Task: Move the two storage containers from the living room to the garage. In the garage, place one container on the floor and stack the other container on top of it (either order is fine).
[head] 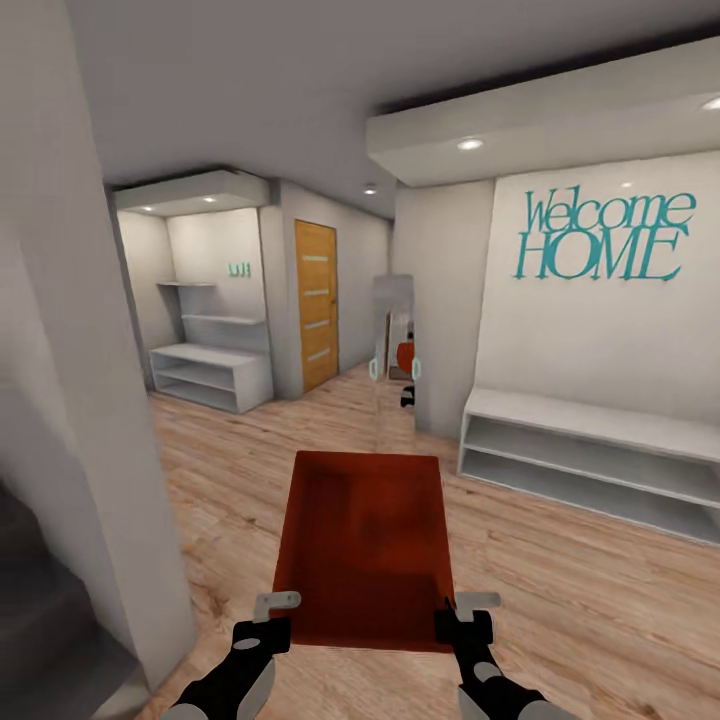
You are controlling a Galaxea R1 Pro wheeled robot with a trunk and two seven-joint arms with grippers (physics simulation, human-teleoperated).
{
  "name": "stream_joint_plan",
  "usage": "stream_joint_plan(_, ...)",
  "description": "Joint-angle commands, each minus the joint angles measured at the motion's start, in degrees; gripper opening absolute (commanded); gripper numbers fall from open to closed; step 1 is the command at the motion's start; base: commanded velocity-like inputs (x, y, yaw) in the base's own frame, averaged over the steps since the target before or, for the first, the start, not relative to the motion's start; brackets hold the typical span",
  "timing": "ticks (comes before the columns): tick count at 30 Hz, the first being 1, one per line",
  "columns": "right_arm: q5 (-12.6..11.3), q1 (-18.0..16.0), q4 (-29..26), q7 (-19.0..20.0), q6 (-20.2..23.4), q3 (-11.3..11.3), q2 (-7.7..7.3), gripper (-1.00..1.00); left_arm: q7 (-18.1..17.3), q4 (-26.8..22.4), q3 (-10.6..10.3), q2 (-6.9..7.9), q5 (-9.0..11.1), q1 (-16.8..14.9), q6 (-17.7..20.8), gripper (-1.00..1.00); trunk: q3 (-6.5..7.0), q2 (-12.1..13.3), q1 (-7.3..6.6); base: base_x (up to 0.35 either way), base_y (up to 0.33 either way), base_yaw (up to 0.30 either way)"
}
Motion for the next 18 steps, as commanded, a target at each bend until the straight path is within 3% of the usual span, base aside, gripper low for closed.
stream_joint_plan(1, 0.21, -0.07, -2.43, -0.39, -0.43, 0.32, 0.00, -1.00, 0.26, 0.20, -0.93, -0.02, 1.48, -0.01, 0.20, -1.00, -0.09, -0.06, 0.04, 0.322, 0.000, 0.209)
stream_joint_plan(18, 0.22, -0.07, -2.43, -0.39, -0.45, 0.32, 0.00, -1.00, 0.26, 0.20, -0.93, -0.01, 1.48, -0.01, 0.20, -1.00, -0.09, -0.06, 0.04, 0.322, 0.000, 0.134)
